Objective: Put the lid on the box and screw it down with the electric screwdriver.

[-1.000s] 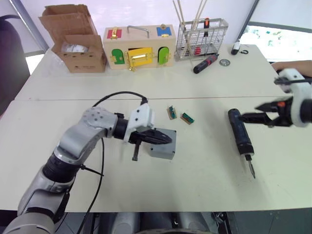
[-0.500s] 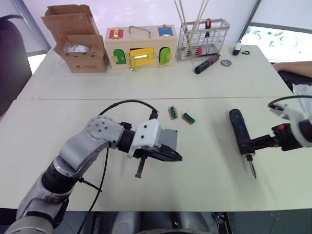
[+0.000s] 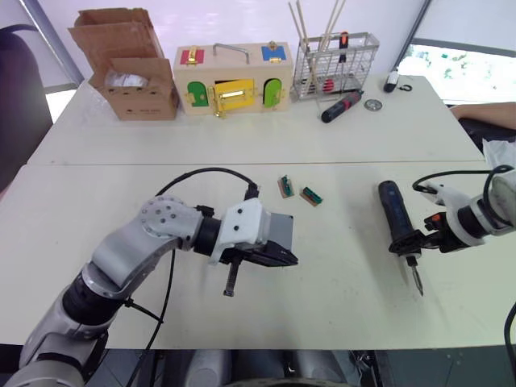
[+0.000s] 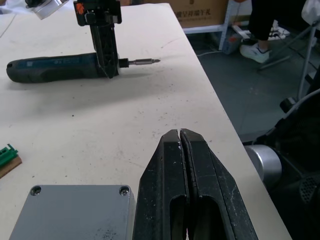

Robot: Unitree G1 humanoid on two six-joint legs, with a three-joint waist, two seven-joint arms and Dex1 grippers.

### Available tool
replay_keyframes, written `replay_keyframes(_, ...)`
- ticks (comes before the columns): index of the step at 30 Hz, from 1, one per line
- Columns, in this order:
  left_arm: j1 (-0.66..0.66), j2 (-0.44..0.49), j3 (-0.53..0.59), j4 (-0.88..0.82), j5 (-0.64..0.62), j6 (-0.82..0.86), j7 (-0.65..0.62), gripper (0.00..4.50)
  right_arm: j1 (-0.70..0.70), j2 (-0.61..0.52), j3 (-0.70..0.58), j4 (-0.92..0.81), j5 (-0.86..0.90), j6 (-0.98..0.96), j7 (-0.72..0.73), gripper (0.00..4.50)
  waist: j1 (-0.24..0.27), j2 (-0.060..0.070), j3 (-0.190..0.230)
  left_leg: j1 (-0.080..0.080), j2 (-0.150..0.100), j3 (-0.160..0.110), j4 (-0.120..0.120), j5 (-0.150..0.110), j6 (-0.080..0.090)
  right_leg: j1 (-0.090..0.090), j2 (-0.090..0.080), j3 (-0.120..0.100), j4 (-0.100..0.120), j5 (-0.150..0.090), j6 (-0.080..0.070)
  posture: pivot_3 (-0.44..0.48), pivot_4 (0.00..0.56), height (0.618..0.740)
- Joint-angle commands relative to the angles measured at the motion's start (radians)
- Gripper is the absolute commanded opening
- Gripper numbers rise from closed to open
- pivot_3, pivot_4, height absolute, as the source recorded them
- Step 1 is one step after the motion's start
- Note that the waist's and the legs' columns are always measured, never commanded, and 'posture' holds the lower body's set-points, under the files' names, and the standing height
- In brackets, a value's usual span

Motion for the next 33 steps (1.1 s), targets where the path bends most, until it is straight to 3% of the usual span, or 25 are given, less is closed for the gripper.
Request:
replay_keyframes(1,0.016,-0.005,0.012,-0.045,-0.015,0.002,0.022,0.00,0.026,0.006,0.065,-0.020,-0.060,-0.050,0.003,3.12,0.000,-0.003,-0.002,0.001,0.000,0.000,0.000,0.000,0.000,0.001,0.000,0.000,0.000,0.000,0.000,0.000,0.150,0.740)
replay_keyframes(6,0.031,-0.010,0.012,-0.052,-0.014,0.006,0.043,0.00,0.084,-0.032,0.096,-0.108,-0.083,-0.063,0.037,1.93,0.005,-0.004,-0.002,0.001,0.000,-0.001,0.001,0.000,0.000,0.002,0.000,-0.001,0.000,0.000,0.000,0.000,0.150,0.740)
replay_keyframes(17,0.029,0.005,0.012,-0.012,0.011,-0.026,0.028,0.00,0.114,-0.030,0.104,-0.070,-0.156,-0.122,0.119,1.91,0.024,-0.008,-0.004,0.002,0.000,-0.002,0.001,0.000,0.000,0.005,0.000,-0.002,-0.003,0.000,0.000,0.000,0.150,0.740)
replay_keyframes(23,0.021,0.005,0.011,0.022,0.021,-0.048,0.016,0.00,0.103,0.000,0.078,-0.038,-0.167,-0.123,0.158,1.91,0.023,-0.009,-0.005,0.013,0.000,-0.003,-0.002,-0.001,0.000,0.016,0.000,-0.002,-0.009,0.000,0.000,0.000,0.150,0.740)
replay_keyframes(24,0.024,0.005,0.018,0.036,0.020,-0.050,0.013,0.00,0.082,0.035,0.023,0.003,-0.163,-0.106,0.139,1.91,0.023,-0.009,-0.005,0.013,0.000,-0.003,-0.003,-0.001,0.000,0.017,0.000,-0.002,-0.010,0.000,0.000,0.000,0.150,0.740)
replay_keyframes(27,0.031,0.006,0.062,0.080,-0.009,-0.032,0.011,0.00,-0.027,0.178,-0.337,0.160,-0.124,-0.002,0.064,1.91,0.003,-0.014,-0.005,0.015,0.001,-0.002,-0.003,-0.001,0.000,0.018,0.001,-0.002,-0.010,0.001,-0.001,0.000,0.150,0.740)
replay_keyframes(29,0.028,0.013,0.085,0.115,-0.019,-0.036,-0.002,0.00,-0.077,0.227,-0.526,0.218,-0.057,0.028,0.022,1.91,-0.007,-0.006,0.000,0.014,0.001,-0.001,-0.003,-0.001,0.000,0.017,0.001,-0.001,-0.009,0.001,-0.002,0.000,0.150,0.740)
replay_keyframes(31,0.017,0.023,0.096,0.155,-0.012,-0.050,-0.019,0.00,-0.092,0.278,-0.731,0.207,0.010,0.036,-0.058,1.91,-0.004,0.002,0.003,0.012,0.001,0.002,-0.004,-0.001,0.000,0.012,0.001,0.001,-0.007,0.001,-0.001,0.000,0.150,0.740)
replay_keyframes(33,-0.009,0.025,0.104,0.205,-0.005,-0.058,-0.039,0.00,-0.065,0.365,-0.986,0.087,0.113,0.036,-0.178,1.91,0.005,0.004,0.002,0.004,0.001,0.002,-0.005,-0.001,0.001,0.002,0.001,0.000,-0.002,0.001,-0.001,0.000,0.150,0.740)
